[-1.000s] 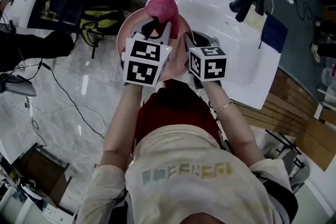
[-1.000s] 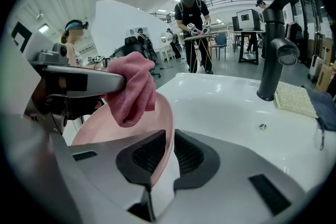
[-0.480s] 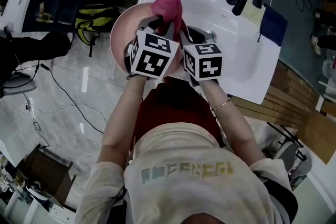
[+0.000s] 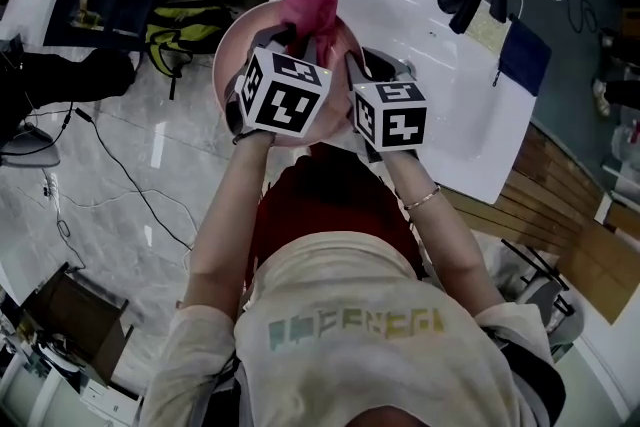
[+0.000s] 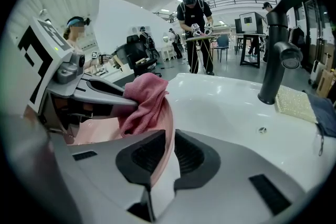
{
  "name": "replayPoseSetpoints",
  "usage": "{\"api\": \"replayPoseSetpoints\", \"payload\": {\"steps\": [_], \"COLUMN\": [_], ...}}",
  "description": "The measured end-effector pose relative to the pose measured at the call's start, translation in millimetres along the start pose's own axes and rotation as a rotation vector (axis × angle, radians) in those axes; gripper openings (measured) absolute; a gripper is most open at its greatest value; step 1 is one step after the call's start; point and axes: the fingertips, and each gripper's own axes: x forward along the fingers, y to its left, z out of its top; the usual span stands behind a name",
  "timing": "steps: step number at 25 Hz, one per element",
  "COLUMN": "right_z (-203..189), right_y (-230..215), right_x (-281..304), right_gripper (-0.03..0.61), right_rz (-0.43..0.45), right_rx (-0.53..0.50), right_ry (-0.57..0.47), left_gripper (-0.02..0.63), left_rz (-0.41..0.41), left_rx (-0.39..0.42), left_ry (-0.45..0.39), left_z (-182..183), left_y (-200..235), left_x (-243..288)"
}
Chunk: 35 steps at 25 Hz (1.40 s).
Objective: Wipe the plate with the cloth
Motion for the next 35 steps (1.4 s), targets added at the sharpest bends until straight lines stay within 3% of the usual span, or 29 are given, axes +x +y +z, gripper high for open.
{"api": "replayPoseSetpoints", "payload": {"steps": [16, 23, 26, 35], "right_z": [2.3, -0.6, -1.5, -2.6], "right_y": [1.3, 2.8, 2.4, 4.1], "right_x": [-1.0, -2.6, -3.2, -5.9], "right_gripper": [0.077, 0.078, 0.077, 0.077], "right_rz": [-0.017, -0.02, -0.017, -0.018], "right_rx": [-0.03, -0.026, -0.017, 0.001], "right_ry": [0.008, 0.002, -0.005, -0.017], "left_gripper": [0.067, 0.067, 0.067, 0.067], "left_rz": [0.208, 0.258, 0.207, -0.071], "left_rx": [-0.015, -0.065, -0.078, -0.031], "left_ry": [0.062, 0.027, -0.008, -0.033], "left_z": [-37.9, -49.4, -39.7, -9.8], "left_y": [65.1, 77.8, 62.7, -29.2], "left_x": [-35.9, -61.7, -67.7, -44.0]}}
